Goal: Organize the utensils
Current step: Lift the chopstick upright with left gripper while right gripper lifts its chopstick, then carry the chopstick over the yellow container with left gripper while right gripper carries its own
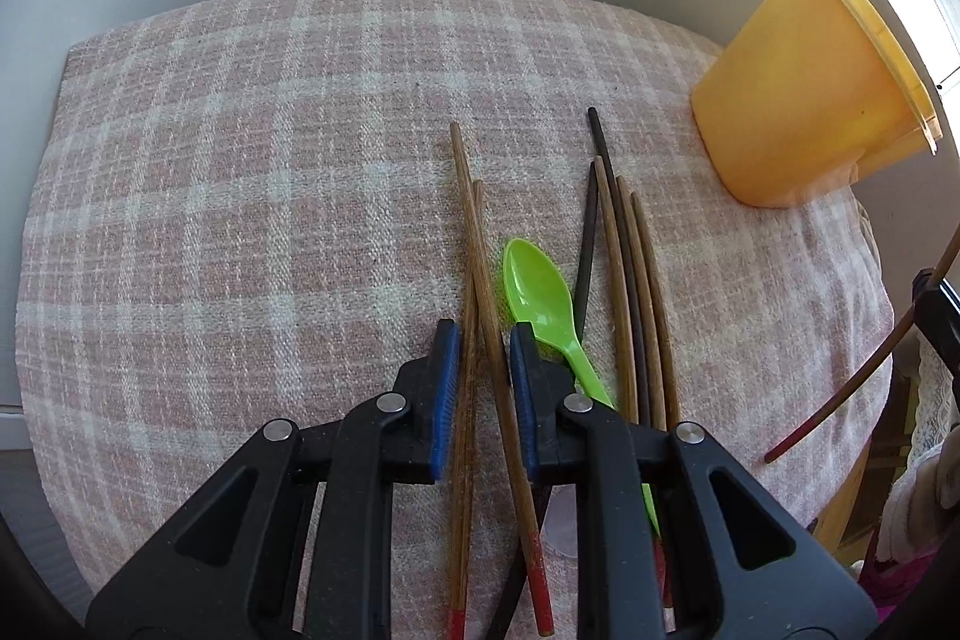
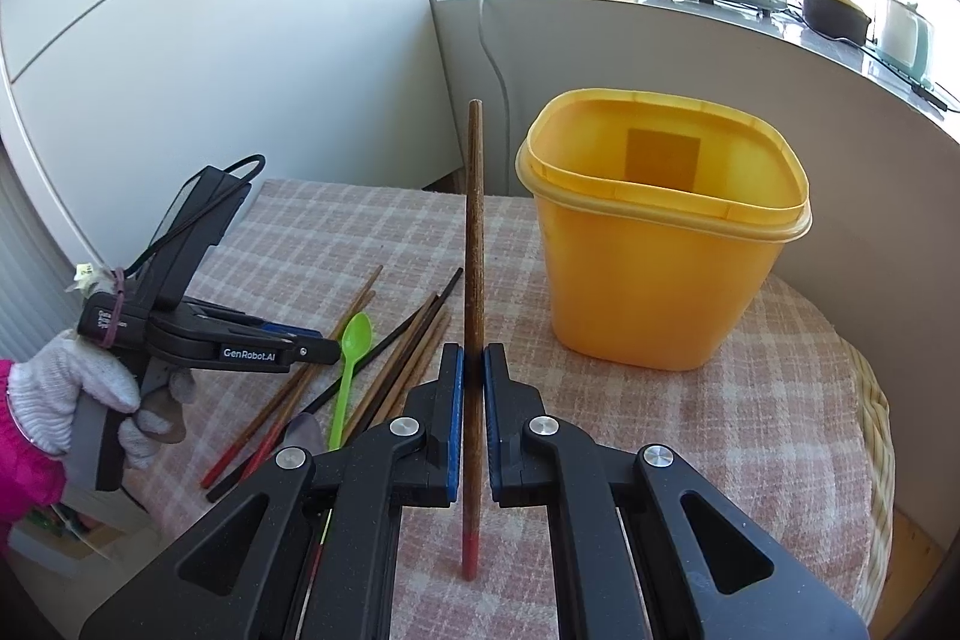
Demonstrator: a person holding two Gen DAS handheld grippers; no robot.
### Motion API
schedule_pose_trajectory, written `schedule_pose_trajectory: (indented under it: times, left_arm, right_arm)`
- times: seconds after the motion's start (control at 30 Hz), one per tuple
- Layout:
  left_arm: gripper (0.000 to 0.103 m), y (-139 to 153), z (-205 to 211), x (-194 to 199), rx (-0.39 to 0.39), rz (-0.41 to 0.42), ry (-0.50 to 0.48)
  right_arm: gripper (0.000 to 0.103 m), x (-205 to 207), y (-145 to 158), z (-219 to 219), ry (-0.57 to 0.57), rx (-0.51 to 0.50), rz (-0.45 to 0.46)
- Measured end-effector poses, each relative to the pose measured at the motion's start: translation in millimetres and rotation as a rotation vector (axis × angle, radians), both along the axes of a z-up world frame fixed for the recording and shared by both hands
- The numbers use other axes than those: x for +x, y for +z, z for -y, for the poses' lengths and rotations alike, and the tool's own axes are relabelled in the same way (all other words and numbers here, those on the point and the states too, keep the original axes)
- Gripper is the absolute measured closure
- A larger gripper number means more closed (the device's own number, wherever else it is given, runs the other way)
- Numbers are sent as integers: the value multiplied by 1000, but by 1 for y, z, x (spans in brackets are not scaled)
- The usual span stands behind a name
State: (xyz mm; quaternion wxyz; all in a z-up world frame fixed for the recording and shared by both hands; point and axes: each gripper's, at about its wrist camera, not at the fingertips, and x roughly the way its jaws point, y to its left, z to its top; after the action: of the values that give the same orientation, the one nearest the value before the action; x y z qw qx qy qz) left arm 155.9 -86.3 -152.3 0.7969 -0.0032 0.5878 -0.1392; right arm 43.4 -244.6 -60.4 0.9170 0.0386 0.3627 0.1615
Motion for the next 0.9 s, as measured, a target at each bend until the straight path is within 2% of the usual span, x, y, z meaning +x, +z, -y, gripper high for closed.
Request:
schedule_pose_trajectory:
  times: [0.13, 0.27, 0.5, 0.73, 0.9]
  left_arm:
    - [95, 2, -3, 5, -1, 6, 1]
    - [99, 9, -27, 5, -23, 20, 4]
    - [99, 26, -46, -2, -61, 68, 28]
    - [99, 64, -71, -25, -151, 173, 64]
    - [99, 92, -71, -45, -186, 260, 58]
  right_arm:
    - [98, 0, 0, -1, 2, 0, 0]
    - [98, 0, 0, -1, 2, -1, 0]
    - [98, -1, -1, -1, 1, 0, -2]
    - [98, -2, 1, 4, 0, 16, 2]
    - [98, -2, 5, 10, -3, 29, 14]
